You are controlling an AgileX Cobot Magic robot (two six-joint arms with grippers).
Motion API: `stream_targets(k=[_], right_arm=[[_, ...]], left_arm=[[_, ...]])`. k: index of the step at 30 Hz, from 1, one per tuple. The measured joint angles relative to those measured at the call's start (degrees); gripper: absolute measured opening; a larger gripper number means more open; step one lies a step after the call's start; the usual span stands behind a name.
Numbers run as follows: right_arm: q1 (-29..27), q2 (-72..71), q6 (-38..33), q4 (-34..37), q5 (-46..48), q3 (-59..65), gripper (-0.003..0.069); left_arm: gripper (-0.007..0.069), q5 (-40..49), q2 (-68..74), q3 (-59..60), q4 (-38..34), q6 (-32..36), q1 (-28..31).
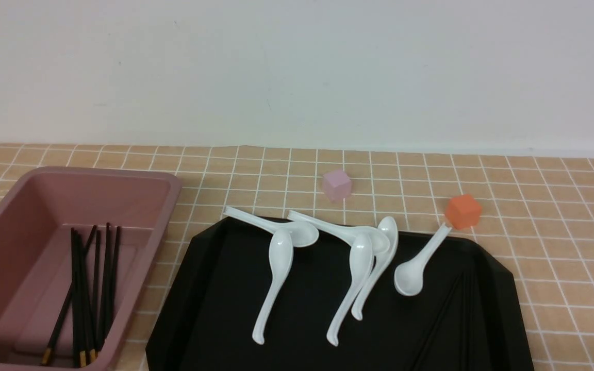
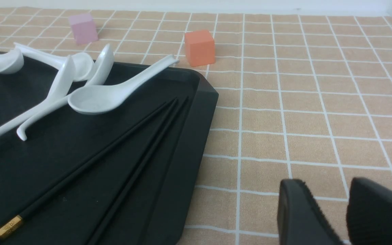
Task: On brown tablecloth take chopsticks from black tray and put them in box.
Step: 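Move the gripper over the chopsticks on the black tray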
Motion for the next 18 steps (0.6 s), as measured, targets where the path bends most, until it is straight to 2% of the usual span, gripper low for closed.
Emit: stream_targets(k=[18], right_arm=[[0.00, 0.00, 0.00, 0.00, 0.00, 0.00, 0.0240]], left_arm=[[0.0087, 0.00, 0.00, 0.00, 0.00, 0.00, 0.00]])
